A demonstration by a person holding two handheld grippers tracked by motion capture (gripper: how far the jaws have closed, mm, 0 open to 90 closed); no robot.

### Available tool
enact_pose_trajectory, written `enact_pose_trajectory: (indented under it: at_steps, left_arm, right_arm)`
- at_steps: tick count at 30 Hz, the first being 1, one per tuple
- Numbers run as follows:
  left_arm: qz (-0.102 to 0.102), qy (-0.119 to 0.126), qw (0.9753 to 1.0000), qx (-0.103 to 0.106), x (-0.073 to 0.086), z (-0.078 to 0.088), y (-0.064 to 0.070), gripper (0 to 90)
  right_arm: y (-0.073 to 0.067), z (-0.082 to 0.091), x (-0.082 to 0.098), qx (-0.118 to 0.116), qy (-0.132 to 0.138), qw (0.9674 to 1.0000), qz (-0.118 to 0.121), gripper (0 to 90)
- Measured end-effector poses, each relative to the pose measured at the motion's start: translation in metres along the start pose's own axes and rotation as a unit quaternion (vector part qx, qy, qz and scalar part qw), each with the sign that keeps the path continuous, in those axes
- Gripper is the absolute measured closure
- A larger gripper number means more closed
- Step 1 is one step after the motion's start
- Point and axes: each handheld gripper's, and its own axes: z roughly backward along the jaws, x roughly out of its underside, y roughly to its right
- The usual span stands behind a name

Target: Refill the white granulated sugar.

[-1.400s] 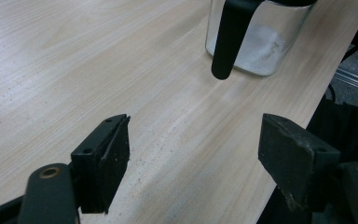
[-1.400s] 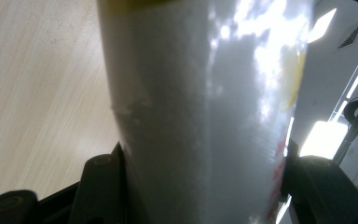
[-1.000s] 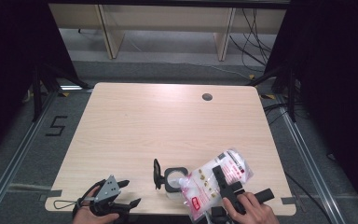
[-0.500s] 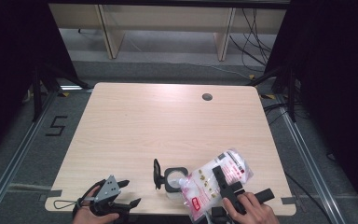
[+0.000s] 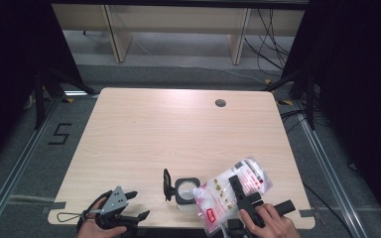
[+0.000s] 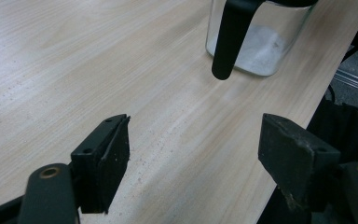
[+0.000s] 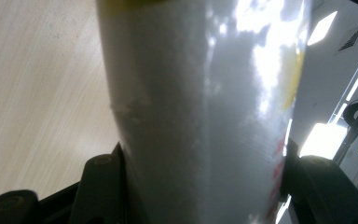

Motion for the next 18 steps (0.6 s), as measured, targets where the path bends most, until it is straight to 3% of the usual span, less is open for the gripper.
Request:
enact_pose_trajectory:
  at_steps: [2, 4, 5, 7, 9, 12, 14, 18]
  left_arm:
    - [0.001, 0.0, 1.0, 0.0, 0.0001, -0.0002, 0.0, 24.4]
    - [0.0, 0.0, 1.0, 0.0, 0.0, 0.0, 0.0001, 24.4]
    - [0.0, 0.0, 1.0, 0.0, -0.0001, 0.0, 0.0, 24.4]
    - [0.0, -0.001, 1.0, -0.001, -0.0001, 0.0003, 0.0001, 24.4]
    - [0.0, -0.001, 1.0, -0.001, -0.0001, 0.0004, 0.0, 24.4]
    - [0.0, -0.001, 1.0, -0.001, -0.0001, 0.0004, 0.0, 24.4]
    - [-0.001, -0.001, 1.0, -0.001, -0.0001, 0.0004, 0.0, 24.4]
    - [0.0, 0.0, 1.0, -0.001, -0.0001, 0.0004, 0.0, 24.4]
  right_arm:
    - [0.0024, -0.0002, -0.0003, 0.003, 0.002, 0.9997, 0.025, 48.1]
    - [-0.0002, 0.0008, -0.0004, -0.002, -0.005, 1.0, 0.008, 48.1]
    - [0.001, 0.0002, -0.0002, 0.0, -0.001, 0.9998, 0.022, 48.1]
    - [-0.0006, 0.0004, -0.0009, -0.001, -0.002, 0.9999, 0.01, 48.1]
    - [0.0017, -0.001, -0.0014, 0.002, 0.009, 0.9997, 0.024, 48.2]
    - [-0.0002, 0.0013, -0.0013, -0.005, -0.007, 0.9999, 0.01, 48.2]
    - [0.0018, 0.0006, -0.0007, -0.001, 0.0, 0.9997, 0.025, 48.2]
    - [0.0032, -0.0001, -0.0014, 0.002, 0.007, 0.9995, 0.032, 48.2]
